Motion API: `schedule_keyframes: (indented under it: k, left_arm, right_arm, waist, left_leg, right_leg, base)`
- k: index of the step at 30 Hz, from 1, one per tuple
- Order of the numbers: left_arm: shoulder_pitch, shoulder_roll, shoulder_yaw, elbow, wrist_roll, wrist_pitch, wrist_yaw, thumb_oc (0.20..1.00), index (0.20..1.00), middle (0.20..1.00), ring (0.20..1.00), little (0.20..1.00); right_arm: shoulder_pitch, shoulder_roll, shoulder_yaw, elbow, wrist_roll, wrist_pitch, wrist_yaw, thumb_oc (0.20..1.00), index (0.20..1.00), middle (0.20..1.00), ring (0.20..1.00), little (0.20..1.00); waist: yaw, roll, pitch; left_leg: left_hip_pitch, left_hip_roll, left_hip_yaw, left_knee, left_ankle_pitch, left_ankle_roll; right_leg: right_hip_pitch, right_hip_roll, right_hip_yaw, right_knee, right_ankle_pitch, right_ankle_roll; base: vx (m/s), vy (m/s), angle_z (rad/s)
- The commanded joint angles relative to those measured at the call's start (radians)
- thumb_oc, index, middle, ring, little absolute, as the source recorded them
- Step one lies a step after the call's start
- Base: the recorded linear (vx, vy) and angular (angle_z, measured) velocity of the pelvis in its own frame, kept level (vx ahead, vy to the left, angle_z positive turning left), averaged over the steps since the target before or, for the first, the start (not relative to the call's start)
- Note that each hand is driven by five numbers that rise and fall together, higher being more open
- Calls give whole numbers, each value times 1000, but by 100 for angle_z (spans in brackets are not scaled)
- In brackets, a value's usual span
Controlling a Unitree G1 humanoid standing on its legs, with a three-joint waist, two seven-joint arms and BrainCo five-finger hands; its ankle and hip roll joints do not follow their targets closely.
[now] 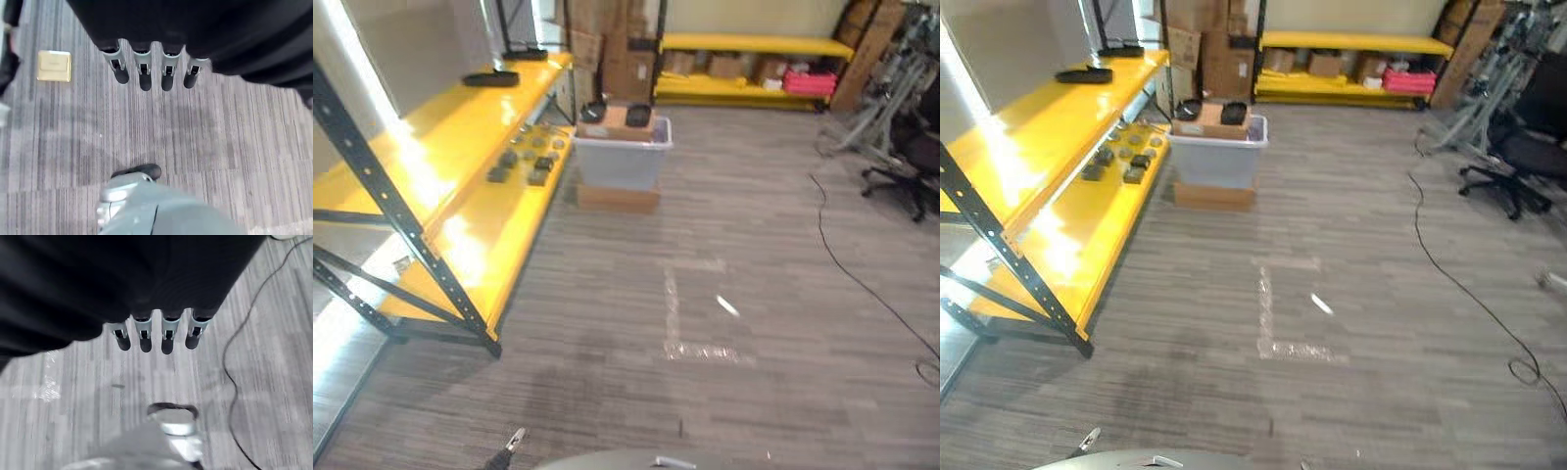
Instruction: Move parts from the plastic box to the shelf.
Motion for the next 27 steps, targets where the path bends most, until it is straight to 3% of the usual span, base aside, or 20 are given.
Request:
schedule_keyframes:
  k: [1, 5, 12, 18, 27]
  left_arm:
    - [-84, -10, 9, 70, -21, -19, -4, 1000, 1000, 1000, 1000, 1000]
    - [-84, -7, 40, 73, -75, -19, -12, 1000, 1000, 1000, 1000, 1000]
    - [-71, -5, 32, 71, -42, -24, 8, 1000, 1000, 1000, 1000, 1000]
    - [-73, 9, -13, -40, 12, -75, 64, 1000, 1000, 1000, 1000, 1000]
    - [-60, 9, 5, 17, 13, -70, 60, 1000, 1000, 1000, 1000, 1000]
  right_arm:
    - [-107, -62, -8, 48, 36, -22, 20, 1000, 1000, 1000, 1000, 1000]
    - [-107, -65, -16, 51, 37, -23, 22, 1000, 1000, 1000, 1000, 1000]
    - [-103, -69, -26, 65, 11, -24, 2, 1000, 1000, 1000, 1000, 1000]
    - [-85, -60, 5, 23, -20, -56, -30, 1000, 1000, 1000, 1000, 1000]
    - [-80, -50, 7, 43, -25, -54, -28, 1000, 1000, 1000, 1000, 1000]
  waist:
    - [0, 11, 43]
    - [3, 16, 39]
    - [5, 18, 35]
    - [18, 10, 55]
    - [12, 7, 47]
  left_leg:
    - [71, 57, -47, -95, 16, -56]
    - [74, 59, -52, -99, 19, -60]
    - [82, 60, -57, -108, 21, -64]
    - [65, 54, -82, -108, 29, -68]
    - [72, 51, -71, -117, 22, -61]
  right_leg:
    - [205, -51, -26, -279, 95, 96]
    - [211, -50, -35, -283, 93, 95]
    - [216, -48, -41, -285, 90, 93]
    - [209, -50, -61, -285, 98, 92]
    - [206, -57, -55, -285, 103, 101]
  base:
    - [-5, -16, 10]
    - [-13, -24, 9]
    - [-11, -12, 4]
    - [-68, -4, 9]
    - [-4, 29, 4]
